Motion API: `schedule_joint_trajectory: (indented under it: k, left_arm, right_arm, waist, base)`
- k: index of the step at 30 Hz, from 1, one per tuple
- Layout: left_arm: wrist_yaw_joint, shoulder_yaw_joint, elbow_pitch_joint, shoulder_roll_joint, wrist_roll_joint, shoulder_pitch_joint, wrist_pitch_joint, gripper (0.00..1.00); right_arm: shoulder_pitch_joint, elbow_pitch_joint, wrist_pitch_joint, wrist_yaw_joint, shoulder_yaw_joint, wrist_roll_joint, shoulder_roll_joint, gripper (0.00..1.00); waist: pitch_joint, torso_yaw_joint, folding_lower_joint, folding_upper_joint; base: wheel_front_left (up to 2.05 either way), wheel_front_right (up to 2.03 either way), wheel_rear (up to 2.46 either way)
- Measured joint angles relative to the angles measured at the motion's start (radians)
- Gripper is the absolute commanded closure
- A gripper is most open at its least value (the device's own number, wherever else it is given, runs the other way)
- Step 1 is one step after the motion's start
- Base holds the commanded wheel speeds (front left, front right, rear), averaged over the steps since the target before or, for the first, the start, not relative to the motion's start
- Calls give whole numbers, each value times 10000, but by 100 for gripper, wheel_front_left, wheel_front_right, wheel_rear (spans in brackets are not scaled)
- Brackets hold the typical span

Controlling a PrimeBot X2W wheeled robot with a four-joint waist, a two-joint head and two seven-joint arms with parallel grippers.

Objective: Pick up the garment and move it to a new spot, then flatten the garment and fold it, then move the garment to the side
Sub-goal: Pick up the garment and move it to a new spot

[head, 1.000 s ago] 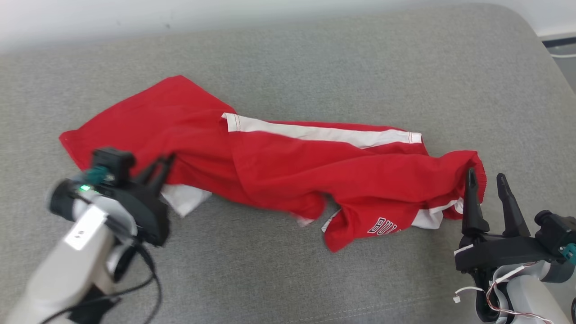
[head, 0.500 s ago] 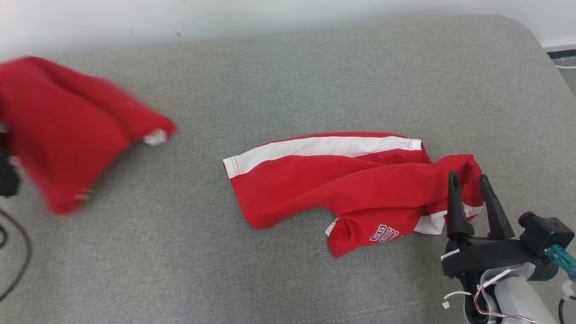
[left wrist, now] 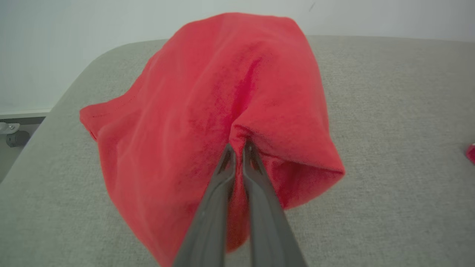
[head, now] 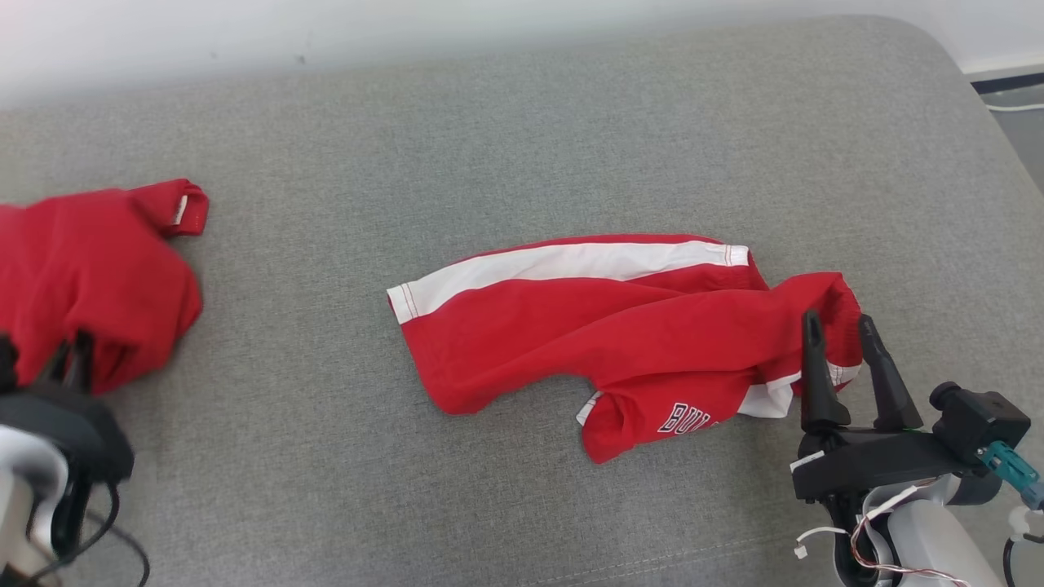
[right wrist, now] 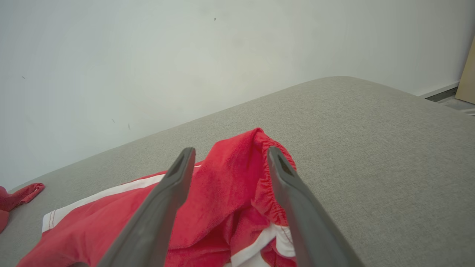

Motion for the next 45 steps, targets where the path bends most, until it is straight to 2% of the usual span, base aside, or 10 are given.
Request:
schedule_joint_trajectory:
  k: [5, 6, 8, 9, 17, 23, 35, 45]
  left_arm:
    - [77, 142, 602, -128, -236, 272, 21, 100]
    - [75, 146, 642, -196, -259, 253, -25, 89]
    - [59, 150, 746, -330, -282, 173, -88, 15]
    - [56, 163, 773, -355, -284, 160, -140, 0]
    - [-291, 142, 401, -608, -278, 155, -1003, 0]
    - [-380, 54, -665, -715, -100, 263, -1398, 0]
    - [-366, -602, -3139, -1814, 385, 2178, -1530, 0]
    - [-564, -1682, -4589, -2715, 558, 2766, -1530, 0]
  right_arm:
    - [-14, 31, 0, 44, -163, -48, 12, 0]
    - [-7, 44, 0, 44, -217, -54, -10, 0]
    - [4, 102, 0, 48, -253, -56, -25, 0]
    - [3, 119, 0, 79, -240, -63, -13, 0]
    - [0, 188, 0, 174, -270, -84, 6, 0]
    - [21, 270, 0, 251, -414, -84, -17, 0]
    - [522, 219, 0, 349, -704, -86, -69, 0]
    - [693, 171, 0, 426, -859, -159, -228, 0]
  waist:
    - [51, -88, 0, 0]
    - [49, -75, 0, 0]
    - [26, -41, 0, 0]
    - [9, -22, 0, -1]
    - [-214, 142, 0, 0]
    - [-450, 250, 0, -1]
    - [-767, 305, -1, -1]
    - [-703, 261, -1, -1]
  base:
    - [0, 0, 0]
    - [0, 0, 0]
    - [0, 0, 0]
    - [0, 0, 0]
    - [0, 0, 0]
    - [0, 0, 0]
    - [0, 0, 0]
    - [0, 0, 0]
